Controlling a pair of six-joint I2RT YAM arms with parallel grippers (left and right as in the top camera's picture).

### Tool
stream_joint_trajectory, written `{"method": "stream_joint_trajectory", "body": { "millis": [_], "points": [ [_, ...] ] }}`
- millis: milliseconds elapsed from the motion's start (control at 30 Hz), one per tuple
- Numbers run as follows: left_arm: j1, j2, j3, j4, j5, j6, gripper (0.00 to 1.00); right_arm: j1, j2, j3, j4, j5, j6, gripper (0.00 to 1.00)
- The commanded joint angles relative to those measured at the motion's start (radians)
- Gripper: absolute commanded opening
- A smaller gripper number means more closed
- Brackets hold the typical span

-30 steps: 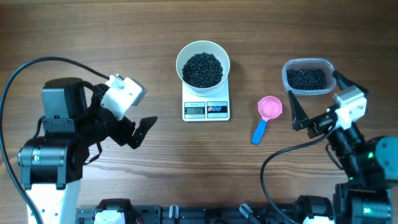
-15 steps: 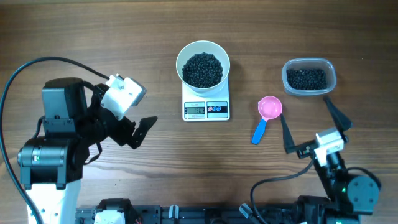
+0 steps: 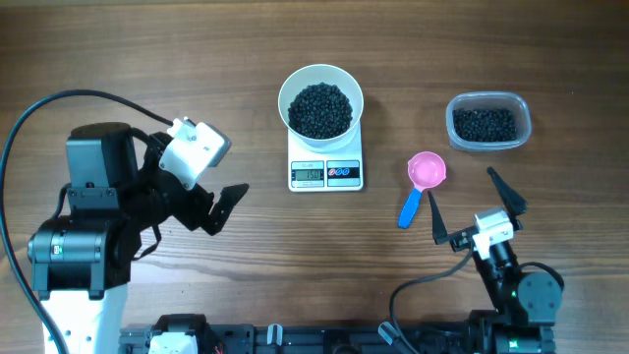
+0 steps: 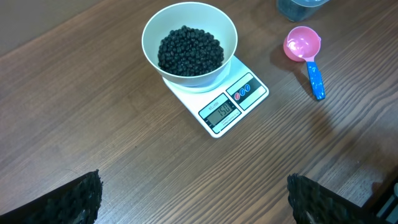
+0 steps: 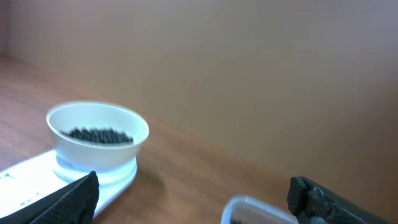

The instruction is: Scoop item into bowl and weigh 150g on scale

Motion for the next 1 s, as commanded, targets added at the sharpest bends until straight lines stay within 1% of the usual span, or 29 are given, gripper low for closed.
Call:
{"method": "stream_joint_trajectory", "body": {
  "millis": [0,33,133,233,967],
  "points": [
    [0.005,0.001,0.016,0.002,0.016,0.015,1.0,0.005,-0.016,-0.011,-0.023,0.105,0.125,1.0],
    [0.005,0.001,0.016,0.002,0.016,0.015,1.0,0.005,-0.016,-0.011,-0.046,0.118,0.168,1.0],
    [0.005,0.001,0.016,0.002,0.016,0.015,1.0,0.005,-0.016,-0.011,-0.092,0.126,0.171,1.0],
    [0.005,0.001,0.016,0.002,0.016,0.016,1.0,0.005,-0.016,-0.011,-0.095,0.159,0.171,1.0],
    [0.005,0.001,0.016,0.002,0.016,0.016,1.0,0.008,-0.007,-0.011,-0.09,0.143,0.171,1.0]
  ]
}}
